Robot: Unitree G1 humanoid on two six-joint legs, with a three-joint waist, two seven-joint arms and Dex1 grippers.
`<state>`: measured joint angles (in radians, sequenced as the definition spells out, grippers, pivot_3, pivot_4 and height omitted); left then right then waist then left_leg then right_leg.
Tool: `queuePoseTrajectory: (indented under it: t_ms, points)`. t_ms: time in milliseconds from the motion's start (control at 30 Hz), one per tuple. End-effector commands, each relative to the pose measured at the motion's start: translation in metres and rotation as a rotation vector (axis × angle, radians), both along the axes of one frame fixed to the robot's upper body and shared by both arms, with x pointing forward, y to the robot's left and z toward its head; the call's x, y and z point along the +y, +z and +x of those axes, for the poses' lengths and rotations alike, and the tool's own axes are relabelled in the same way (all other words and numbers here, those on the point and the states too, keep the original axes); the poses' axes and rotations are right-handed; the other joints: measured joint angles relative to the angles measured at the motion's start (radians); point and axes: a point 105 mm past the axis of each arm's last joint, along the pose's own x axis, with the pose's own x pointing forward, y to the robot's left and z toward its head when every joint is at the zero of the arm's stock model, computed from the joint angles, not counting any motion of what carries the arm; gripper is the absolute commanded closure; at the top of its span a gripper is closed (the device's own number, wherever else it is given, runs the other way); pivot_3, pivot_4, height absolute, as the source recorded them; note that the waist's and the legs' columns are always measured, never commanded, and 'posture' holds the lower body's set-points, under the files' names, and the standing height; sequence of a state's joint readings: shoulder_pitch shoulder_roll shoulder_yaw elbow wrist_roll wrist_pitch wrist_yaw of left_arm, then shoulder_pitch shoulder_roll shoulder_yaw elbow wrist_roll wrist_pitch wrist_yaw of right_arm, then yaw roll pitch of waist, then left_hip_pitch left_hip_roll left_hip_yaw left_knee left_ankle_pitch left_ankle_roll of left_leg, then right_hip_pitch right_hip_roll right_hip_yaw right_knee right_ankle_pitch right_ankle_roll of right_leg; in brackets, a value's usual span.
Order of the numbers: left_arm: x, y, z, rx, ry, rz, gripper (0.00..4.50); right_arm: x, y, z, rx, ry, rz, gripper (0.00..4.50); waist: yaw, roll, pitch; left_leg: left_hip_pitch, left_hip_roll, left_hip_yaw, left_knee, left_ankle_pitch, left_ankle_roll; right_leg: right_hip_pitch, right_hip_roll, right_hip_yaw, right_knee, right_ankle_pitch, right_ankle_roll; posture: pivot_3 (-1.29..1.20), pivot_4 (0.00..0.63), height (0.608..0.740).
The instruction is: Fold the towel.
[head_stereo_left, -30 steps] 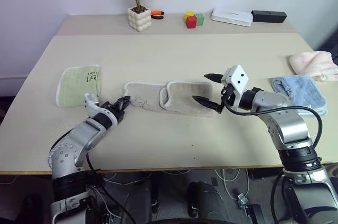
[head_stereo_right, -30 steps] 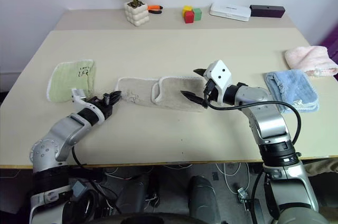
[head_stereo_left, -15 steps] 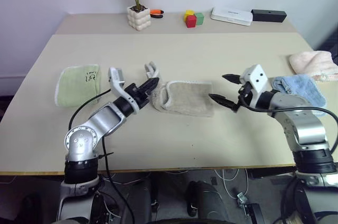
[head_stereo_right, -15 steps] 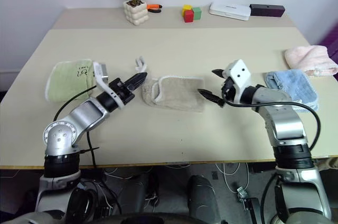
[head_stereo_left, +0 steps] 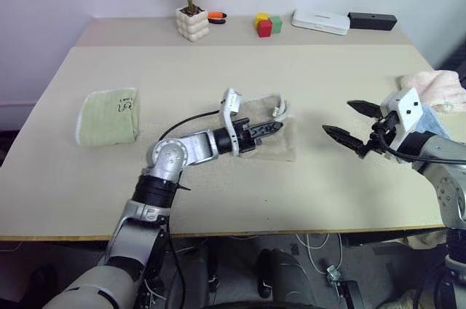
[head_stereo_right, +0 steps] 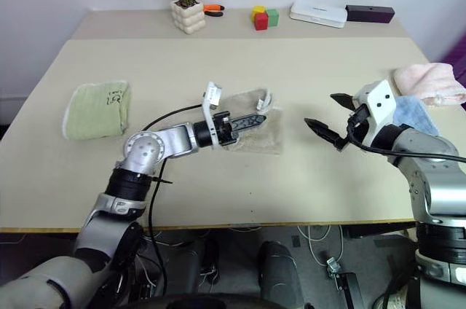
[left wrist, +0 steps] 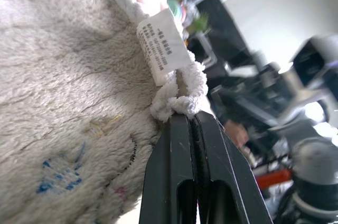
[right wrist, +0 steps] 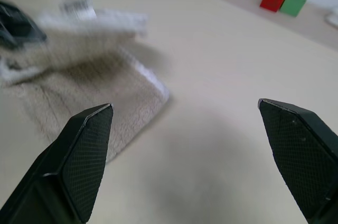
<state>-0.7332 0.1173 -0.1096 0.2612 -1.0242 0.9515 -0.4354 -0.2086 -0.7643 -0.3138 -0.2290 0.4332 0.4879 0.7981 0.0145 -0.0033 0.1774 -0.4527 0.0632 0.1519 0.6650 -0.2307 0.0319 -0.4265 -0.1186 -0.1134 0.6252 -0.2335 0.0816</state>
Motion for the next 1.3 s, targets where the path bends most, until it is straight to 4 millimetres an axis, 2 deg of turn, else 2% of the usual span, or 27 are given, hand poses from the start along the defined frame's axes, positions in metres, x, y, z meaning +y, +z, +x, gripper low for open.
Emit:
queuePoseTrajectory:
  t_ms: [33, 233, 333, 433, 533, 667, 700, 733, 800, 867, 933, 967, 1067, 1100, 1167, 1233, 1300]
  points:
    - [-0.014, -0.001, -0.002, -0.024, -0.056, 0.006, 4.48, -0.003, 0.015, -0.010, -0.054, -0.023, -0.015, 0.00, -0.002, 0.000, 0.000, -0.001, 0.000, 0.000, 0.000, 0.000, 0.000, 0.000, 0.000, 0.000, -0.001, 0.000, 0.000, 0.00, 0.150, 0.740]
    - [-0.030, -0.026, -0.006, -0.014, -0.101, 0.067, 4.48, -0.005, 0.019, -0.014, -0.078, -0.064, -0.041, 0.00, -0.002, 0.000, 0.000, -0.003, 0.000, 0.000, 0.000, 0.000, 0.001, -0.002, 0.000, -0.001, -0.001, 0.000, 0.000, 0.00, 0.150, 0.740]
    - [-0.032, -0.031, -0.012, 0.000, -0.138, 0.056, 4.48, -0.004, 0.020, -0.014, -0.090, -0.073, -0.051, 0.00, -0.002, 0.000, 0.000, -0.003, 0.000, -0.001, 0.000, 0.000, 0.001, -0.002, 0.000, -0.001, -0.001, 0.000, 0.000, 0.00, 0.150, 0.740]
    - [-0.028, -0.033, -0.007, 0.025, -0.099, 0.051, 3.82, -0.002, 0.021, -0.013, -0.095, -0.073, -0.052, 0.00, -0.002, 0.000, 0.000, -0.003, 0.000, -0.001, 0.000, 0.000, 0.001, -0.002, 0.000, -0.001, -0.001, 0.000, 0.000, 0.00, 0.150, 0.740]
    - [-0.024, -0.026, -0.009, 0.011, -0.109, 0.012, 2.35, 0.000, 0.019, -0.010, -0.094, -0.070, -0.054, 0.00, -0.003, 0.000, 0.000, -0.004, 0.000, -0.002, 0.000, 0.000, 0.001, -0.002, 0.000, -0.001, -0.001, 0.000, 0.000, 0.00, 0.150, 0.740]
    - [-0.020, -0.022, -0.024, -0.038, -0.181, 0.026, 0.31, 0.001, 0.020, -0.003, -0.096, -0.061, -0.050, 0.00, -0.004, 0.000, 0.000, -0.004, 0.000, -0.002, 0.000, 0.000, 0.001, -0.002, 0.000, -0.002, -0.001, 0.000, 0.000, 0.00, 0.150, 0.740]
    - [-0.019, -0.022, -0.031, -0.070, -0.223, 0.038, 0.05, 0.001, 0.021, -0.001, -0.099, -0.059, -0.049, 0.00, -0.003, 0.000, 0.000, -0.004, 0.000, -0.002, 0.000, 0.000, 0.001, -0.002, 0.000, -0.002, -0.001, 0.000, 0.000, 0.00, 0.150, 0.740]
    - [-0.016, -0.022, -0.038, -0.136, -0.265, 0.068, 0.05, 0.002, 0.022, 0.001, -0.104, -0.057, -0.044, 0.00, -0.004, 0.000, 0.000, -0.004, 0.000, -0.002, 0.000, 0.000, 0.001, -0.002, 0.000, -0.002, 0.000, 0.000, 0.000, 0.00, 0.150, 0.740]
    - [-0.005, -0.009, -0.046, -0.243, -0.311, 0.054, 0.05, 0.002, 0.027, 0.008, -0.117, -0.066, -0.008, 0.00, -0.006, 0.001, 0.000, -0.004, 0.000, -0.002, 0.000, 0.000, 0.000, -0.002, 0.000, -0.002, 0.000, 0.000, 0.000, 0.00, 0.150, 0.740]
    - [0.003, 0.003, -0.045, -0.320, -0.301, 0.018, 0.05, 0.000, 0.029, 0.015, -0.129, -0.087, 0.032, 0.00, -0.007, 0.001, 0.000, -0.004, 0.001, -0.001, 0.000, 0.000, 0.000, -0.003, 0.000, -0.002, 0.001, 0.000, 0.000, 0.00, 0.150, 0.740]
    - [0.010, 0.012, -0.029, -0.330, -0.216, -0.001, 0.05, -0.002, 0.027, 0.030, -0.138, -0.177, 0.105, 0.00, -0.005, 0.001, 0.000, -0.004, 0.001, -0.002, 0.001, 0.001, 0.000, -0.003, 0.000, -0.002, 0.002, 0.000, 0.000, 0.00, 0.150, 0.740]
    - [0.015, 0.020, -0.021, -0.352, -0.167, -0.027, 0.05, 0.000, 0.019, 0.037, -0.125, -0.218, 0.108, 0.00, -0.003, 0.001, 0.000, -0.004, 0.001, -0.002, 0.002, 0.001, 0.000, -0.003, 0.000, -0.002, 0.002, 0.000, 0.000, 0.00, 0.150, 0.740]
    - [0.027, 0.042, 0.007, -0.317, 0.001, -0.139, 0.05, 0.011, 0.003, 0.045, -0.114, -0.267, 0.154, 0.00, -0.001, 0.001, 0.000, -0.005, 0.001, -0.004, 0.003, 0.001, 0.000, -0.002, 0.000, -0.003, 0.002, 0.000, 0.000, 0.00, 0.150, 0.740]
    - [0.031, 0.050, 0.015, -0.313, 0.057, -0.188, 0.28, 0.017, 0.002, 0.047, -0.106, -0.276, 0.215, 0.00, -0.003, 0.001, 0.000, -0.007, 0.001, -0.005, 0.003, 0.001, 0.000, -0.003, 0.000, -0.003, 0.002, 0.000, 0.001, 0.00, 0.150, 0.740]
    - [0.037, 0.060, 0.028, -0.283, 0.152, -0.253, 0.85, 0.035, 0.001, 0.046, -0.084, -0.248, 0.312, 0.53, -0.005, 0.001, 0.000, -0.008, 0.000, -0.004, 0.003, 0.001, 0.000, -0.004, 0.000, -0.003, 0.003, 0.002, 0.004, 0.00, 0.150, 0.740]
    - [0.041, 0.057, 0.042, -0.294, 0.258, -0.237, 1.87, 0.050, 0.001, 0.045, -0.085, -0.237, 0.339, 1.36, -0.004, 0.001, 0.000, -0.007, 0.000, -0.004, 0.003, 0.002, -0.002, -0.004, 0.000, -0.004, 0.004, 0.002, 0.005, 0.00, 0.150, 0.740]
    - [0.042, 0.052, 0.051, -0.312, 0.333, -0.205, 2.94, 0.054, 0.001, 0.048, -0.094, -0.280, 0.382, 2.44, -0.004, 0.001, 0.000, -0.007, 0.000, -0.005, 0.002, 0.003, -0.003, -0.004, 0.001, -0.004, 0.005, 0.003, 0.006, 0.00, 0.150, 0.740]
